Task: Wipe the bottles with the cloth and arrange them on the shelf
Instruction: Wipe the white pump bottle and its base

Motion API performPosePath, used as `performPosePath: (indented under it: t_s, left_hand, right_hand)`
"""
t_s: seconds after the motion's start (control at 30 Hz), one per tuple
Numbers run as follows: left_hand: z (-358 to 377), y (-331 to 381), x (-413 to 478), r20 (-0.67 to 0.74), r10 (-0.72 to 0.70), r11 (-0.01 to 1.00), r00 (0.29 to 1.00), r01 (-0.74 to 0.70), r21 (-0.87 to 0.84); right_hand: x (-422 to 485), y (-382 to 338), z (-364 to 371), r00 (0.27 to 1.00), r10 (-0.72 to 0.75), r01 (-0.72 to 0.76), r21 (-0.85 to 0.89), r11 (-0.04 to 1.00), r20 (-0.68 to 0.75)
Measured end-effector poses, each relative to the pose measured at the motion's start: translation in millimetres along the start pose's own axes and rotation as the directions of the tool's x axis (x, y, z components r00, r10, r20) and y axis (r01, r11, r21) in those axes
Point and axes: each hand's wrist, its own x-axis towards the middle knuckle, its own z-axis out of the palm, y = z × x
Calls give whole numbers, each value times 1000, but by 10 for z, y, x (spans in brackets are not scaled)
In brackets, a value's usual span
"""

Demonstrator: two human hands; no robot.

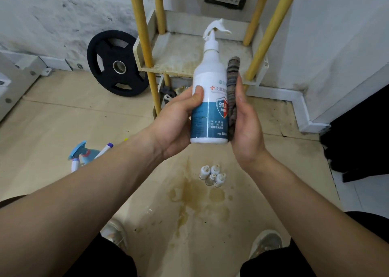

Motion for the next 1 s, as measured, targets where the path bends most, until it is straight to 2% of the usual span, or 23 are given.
performPosePath:
  t_s: [0.2, 0.3, 0.37, 0.47, 0.57, 0.67, 0.83, 1.0]
  left_hand:
    - [-22, 70, -7, -92, 65, 998, 994, -63, 26]
    - [-28, 86, -17, -153, 175, 977, 973, -153, 145]
    - [-10, 67, -37, -161, 220, 959, 962, -183, 218]
    - [37, 76, -62, -180, 236, 946, 955, -183, 268]
    - [30, 163, -73, -241, 187, 957, 952, -121, 263]
    - [-31, 191, -70, -235, 167, 960, 957, -105, 258]
    - [-31, 151, -48, -110, 3, 990, 994, 12, 140]
    - [-15, 124, -66, -47, -43, 991, 998, 49, 125]
  right_hand:
    - [-224, 167, 46, 999, 48, -44, -221, 974, 9]
    - [-372, 237, 110, 998, -9, 42, -495, 868, 70]
    - [-423, 236, 146, 994, -35, 86, -575, 813, 99]
    - [-344, 222, 127, 996, -69, 86, -492, 866, 52]
    - [-246, 189, 100, 999, -24, 14, -227, 974, -45]
    - [-214, 106, 95, 998, -39, 35, -83, 996, -42]
    - [-191, 52, 113, 999, -26, 24, -62, 998, -20]
    - [-148, 40, 38, 999, -45, 43, -163, 986, -7]
